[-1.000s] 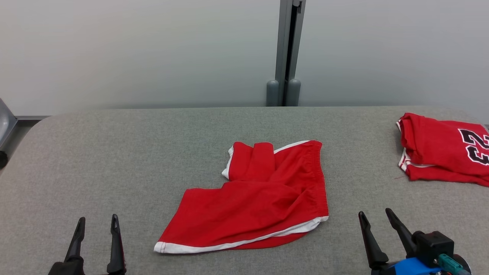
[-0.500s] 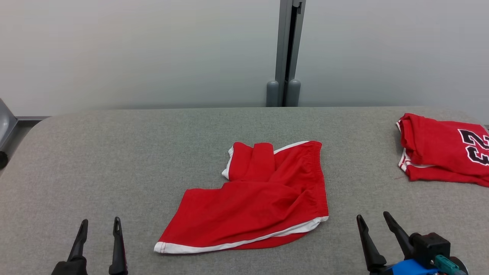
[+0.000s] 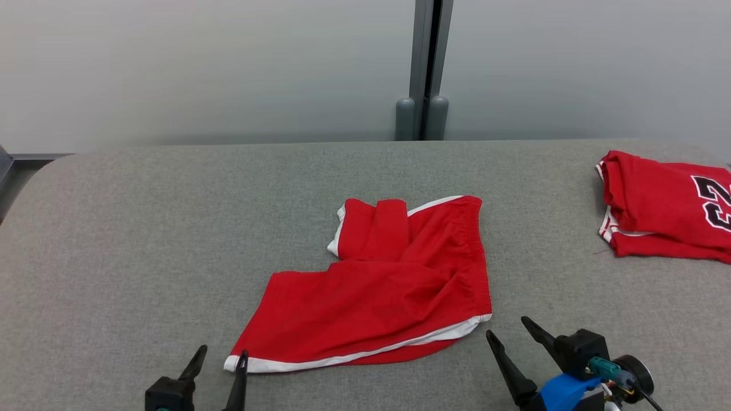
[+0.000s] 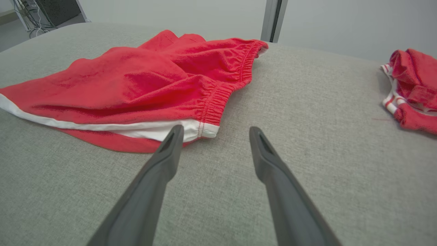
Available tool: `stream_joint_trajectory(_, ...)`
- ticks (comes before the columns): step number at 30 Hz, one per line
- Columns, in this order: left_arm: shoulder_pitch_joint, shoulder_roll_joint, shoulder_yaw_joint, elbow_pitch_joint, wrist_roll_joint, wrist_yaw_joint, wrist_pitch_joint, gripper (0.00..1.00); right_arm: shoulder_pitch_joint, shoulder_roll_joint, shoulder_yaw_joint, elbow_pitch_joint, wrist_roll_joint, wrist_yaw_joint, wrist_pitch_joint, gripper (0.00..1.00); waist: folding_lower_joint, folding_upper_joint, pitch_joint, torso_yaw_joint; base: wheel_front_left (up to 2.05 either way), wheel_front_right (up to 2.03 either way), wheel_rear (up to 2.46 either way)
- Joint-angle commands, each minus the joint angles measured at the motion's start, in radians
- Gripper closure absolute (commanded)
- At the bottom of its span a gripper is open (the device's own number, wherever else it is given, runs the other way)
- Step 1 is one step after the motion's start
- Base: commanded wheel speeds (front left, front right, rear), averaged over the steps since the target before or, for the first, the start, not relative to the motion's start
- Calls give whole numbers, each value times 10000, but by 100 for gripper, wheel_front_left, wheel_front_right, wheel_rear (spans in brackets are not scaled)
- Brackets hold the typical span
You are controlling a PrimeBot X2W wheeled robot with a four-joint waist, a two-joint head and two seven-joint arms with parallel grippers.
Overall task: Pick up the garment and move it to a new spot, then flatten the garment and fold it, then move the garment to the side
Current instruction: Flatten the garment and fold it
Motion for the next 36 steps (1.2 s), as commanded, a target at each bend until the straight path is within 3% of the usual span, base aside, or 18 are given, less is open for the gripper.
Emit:
stream_joint_trajectory(1,-379,-58,-202,375,-36,-111,-11,0,-463,-178,400,404,251,2,-117,0,0,-1,176,10,0,0,0)
stream_joint_trajectory(11,-1599,-199,-728,2502,-186,-354,-404,0,-2361,-528,2238,2513,986,2,-800,0,0,-1,858,-36,0,0,0)
stream_joint_trajectory(22,-2272,-426,-972,3811,-471,-430,-606,3,-3543,-549,3741,3829,1881,2,-1312,0,0,-1,1173,-3,0,0,0)
stream_joint_trajectory(23,-2313,-463,-995,3910,-546,-441,-626,50,-3621,-512,3855,3894,1995,2,-1339,15,0,-1,1191,1,0,0,0)
stream_joint_trajectory(24,-2362,-448,-1060,3995,-541,-442,-648,83,-3699,-499,3976,3936,2084,2,-1375,81,0,-1,1206,2,0,0,0)
stream_joint_trajectory(25,-2378,-480,-1095,4050,-611,-453,-688,100,-3727,-488,4077,3982,2166,2,-1376,100,0,-1,1212,3,0,0,0)
stream_joint_trajectory(28,-2489,-539,-1086,3974,-824,-478,-885,100,-3840,-560,4251,3805,2364,2,-1416,100,0,-1,1201,13,0,0,0)
stream_joint_trajectory(36,-2781,-442,-707,2586,-1245,-505,-1094,100,-3458,-1055,3553,1870,2249,2,-1423,100,0,-1,993,-16,0,0,0)
